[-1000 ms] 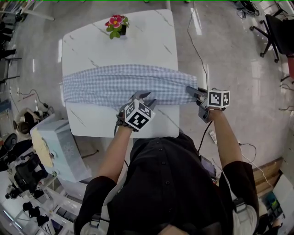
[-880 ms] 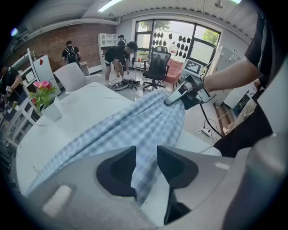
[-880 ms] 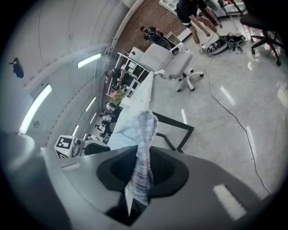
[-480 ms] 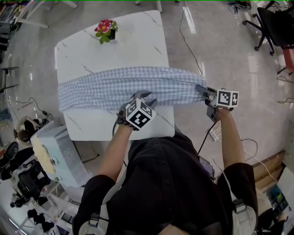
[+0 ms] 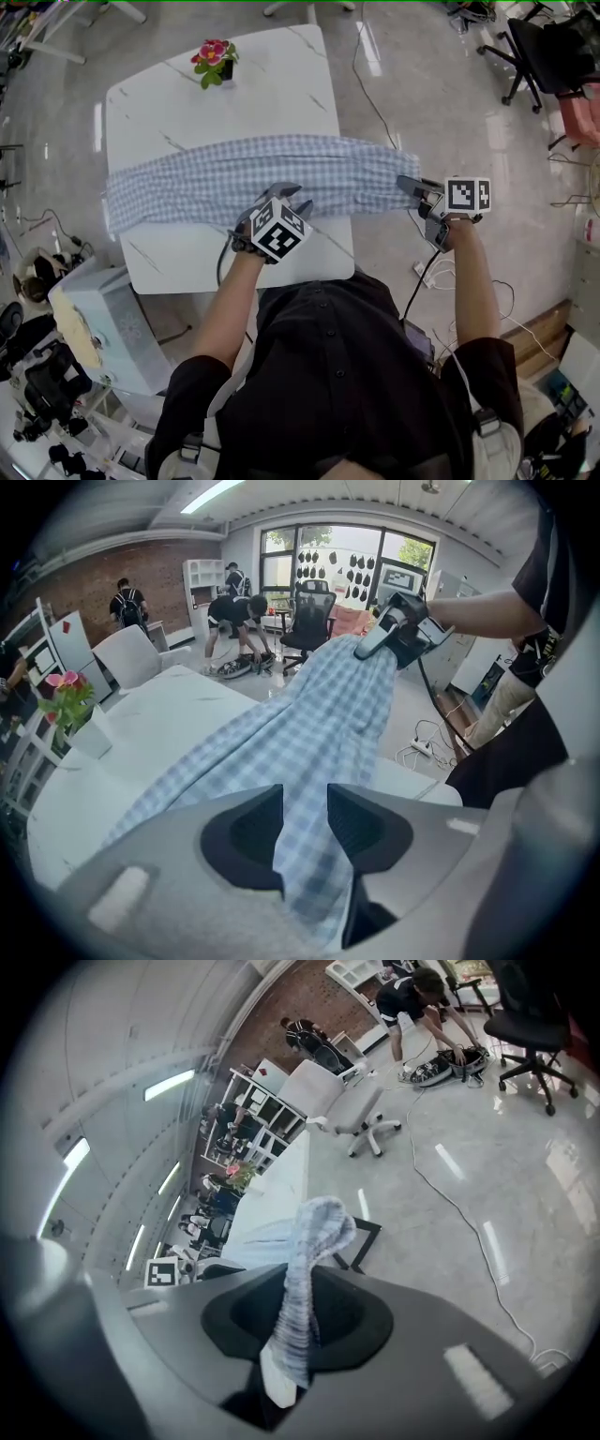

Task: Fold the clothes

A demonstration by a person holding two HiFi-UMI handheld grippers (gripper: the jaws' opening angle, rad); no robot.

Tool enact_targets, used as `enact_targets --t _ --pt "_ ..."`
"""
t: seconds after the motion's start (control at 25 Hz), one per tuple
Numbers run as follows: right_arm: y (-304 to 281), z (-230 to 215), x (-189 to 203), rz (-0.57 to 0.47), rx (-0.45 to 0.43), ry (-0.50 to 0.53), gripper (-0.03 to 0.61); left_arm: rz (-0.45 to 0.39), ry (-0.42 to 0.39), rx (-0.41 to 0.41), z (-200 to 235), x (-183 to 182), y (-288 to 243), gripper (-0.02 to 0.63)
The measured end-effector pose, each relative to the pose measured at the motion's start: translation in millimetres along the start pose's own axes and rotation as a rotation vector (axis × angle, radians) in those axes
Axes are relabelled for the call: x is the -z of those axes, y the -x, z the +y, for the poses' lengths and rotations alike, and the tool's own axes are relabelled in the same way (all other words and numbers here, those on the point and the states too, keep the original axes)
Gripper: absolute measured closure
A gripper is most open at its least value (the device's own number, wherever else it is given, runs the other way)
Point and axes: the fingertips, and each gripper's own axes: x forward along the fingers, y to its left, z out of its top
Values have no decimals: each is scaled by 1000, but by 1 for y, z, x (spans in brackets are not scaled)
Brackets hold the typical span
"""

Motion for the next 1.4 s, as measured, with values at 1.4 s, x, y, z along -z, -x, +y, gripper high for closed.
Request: enact_targets --t 1.4 --pt "-341 390 56 61 -54 187 502 -19 181 -105 185 291 219 456"
